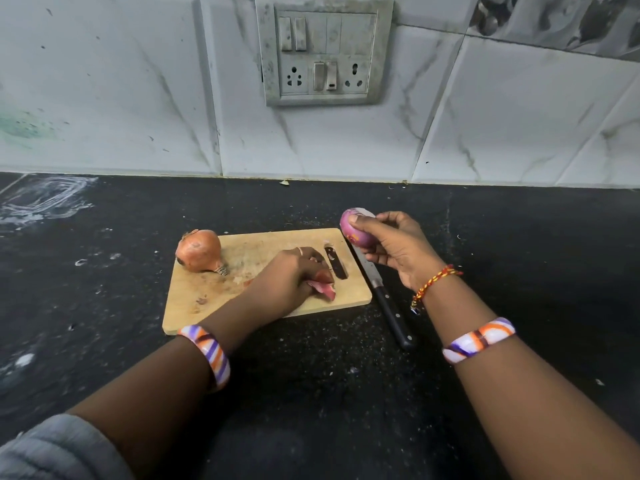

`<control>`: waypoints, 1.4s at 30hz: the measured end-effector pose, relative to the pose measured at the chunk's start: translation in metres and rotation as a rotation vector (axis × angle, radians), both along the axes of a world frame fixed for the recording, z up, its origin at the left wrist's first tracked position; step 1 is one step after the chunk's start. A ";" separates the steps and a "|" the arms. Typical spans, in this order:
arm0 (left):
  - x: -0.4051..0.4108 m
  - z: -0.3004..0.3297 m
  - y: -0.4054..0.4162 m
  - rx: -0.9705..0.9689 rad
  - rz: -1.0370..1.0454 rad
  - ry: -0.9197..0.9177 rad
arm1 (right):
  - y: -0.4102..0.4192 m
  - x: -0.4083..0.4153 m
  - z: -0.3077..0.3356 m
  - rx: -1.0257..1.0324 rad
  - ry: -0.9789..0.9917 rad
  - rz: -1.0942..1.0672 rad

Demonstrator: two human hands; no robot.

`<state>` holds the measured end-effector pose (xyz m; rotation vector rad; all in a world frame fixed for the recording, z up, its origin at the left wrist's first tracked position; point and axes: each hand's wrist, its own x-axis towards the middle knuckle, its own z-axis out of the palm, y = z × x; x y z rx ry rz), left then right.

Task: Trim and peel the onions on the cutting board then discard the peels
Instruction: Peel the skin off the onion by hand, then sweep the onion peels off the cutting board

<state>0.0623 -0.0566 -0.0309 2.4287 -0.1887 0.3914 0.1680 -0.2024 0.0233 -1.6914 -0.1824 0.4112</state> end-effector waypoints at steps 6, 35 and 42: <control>-0.032 -0.004 0.027 -0.019 0.089 -0.018 | 0.042 0.000 -0.014 -0.268 -0.185 0.083; -0.102 0.057 0.088 -0.521 0.296 0.274 | 0.081 -0.082 -0.039 -0.769 -0.773 0.595; -0.131 0.051 0.117 -0.343 0.196 0.657 | 0.103 -0.143 -0.046 -0.601 -0.778 0.577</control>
